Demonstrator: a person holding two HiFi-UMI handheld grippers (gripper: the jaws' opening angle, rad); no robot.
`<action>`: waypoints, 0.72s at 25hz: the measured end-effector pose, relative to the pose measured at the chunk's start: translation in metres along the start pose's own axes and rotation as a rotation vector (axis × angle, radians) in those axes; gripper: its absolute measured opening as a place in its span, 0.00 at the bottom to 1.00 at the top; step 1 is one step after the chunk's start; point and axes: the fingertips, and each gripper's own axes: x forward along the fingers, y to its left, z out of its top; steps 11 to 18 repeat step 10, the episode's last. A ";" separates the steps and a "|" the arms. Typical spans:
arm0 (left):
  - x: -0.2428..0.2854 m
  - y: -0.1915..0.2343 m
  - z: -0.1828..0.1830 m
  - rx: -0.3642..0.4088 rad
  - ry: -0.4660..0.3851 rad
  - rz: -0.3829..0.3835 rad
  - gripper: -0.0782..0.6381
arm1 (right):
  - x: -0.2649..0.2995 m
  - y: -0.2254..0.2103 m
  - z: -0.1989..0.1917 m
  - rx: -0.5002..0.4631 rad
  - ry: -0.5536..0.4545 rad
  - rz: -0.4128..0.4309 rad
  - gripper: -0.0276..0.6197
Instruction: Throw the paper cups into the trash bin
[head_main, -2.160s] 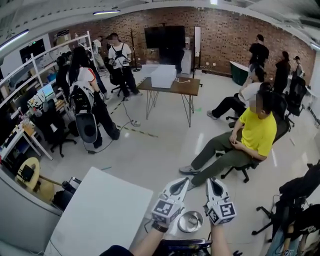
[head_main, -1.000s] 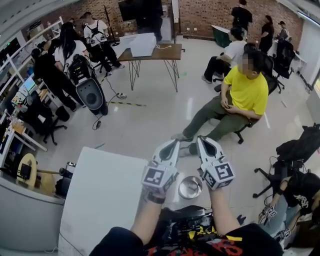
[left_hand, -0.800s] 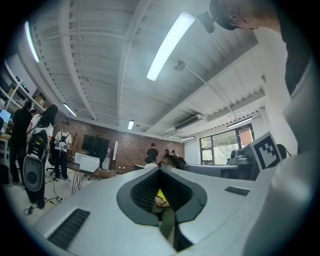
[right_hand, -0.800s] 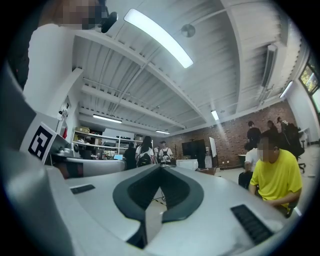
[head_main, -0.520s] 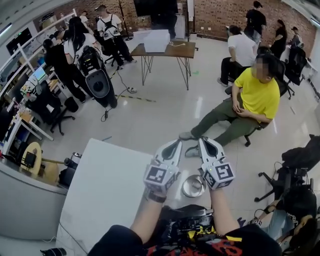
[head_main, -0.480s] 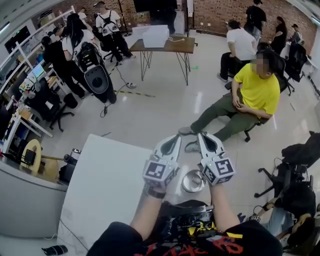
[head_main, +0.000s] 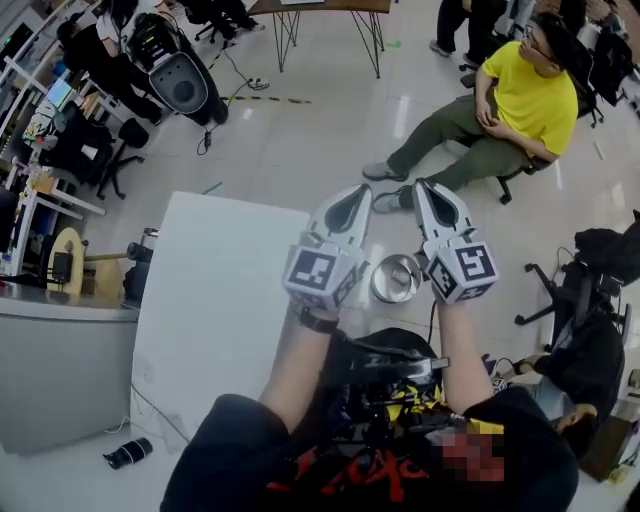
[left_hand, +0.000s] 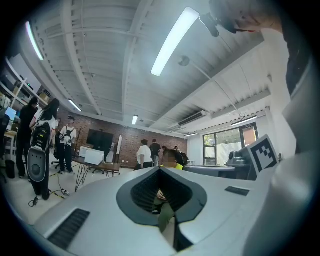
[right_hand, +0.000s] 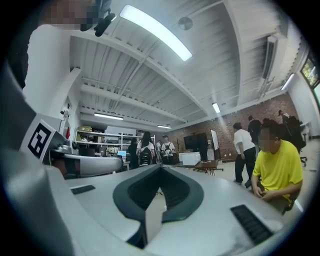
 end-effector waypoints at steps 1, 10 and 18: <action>0.000 0.001 -0.002 -0.005 0.003 0.001 0.11 | -0.001 0.000 -0.002 0.002 0.005 -0.002 0.05; 0.009 -0.007 -0.017 -0.016 0.040 -0.036 0.11 | 0.001 -0.004 -0.010 0.018 0.022 0.002 0.05; 0.009 -0.007 -0.017 -0.016 0.040 -0.036 0.11 | 0.001 -0.004 -0.010 0.018 0.022 0.002 0.05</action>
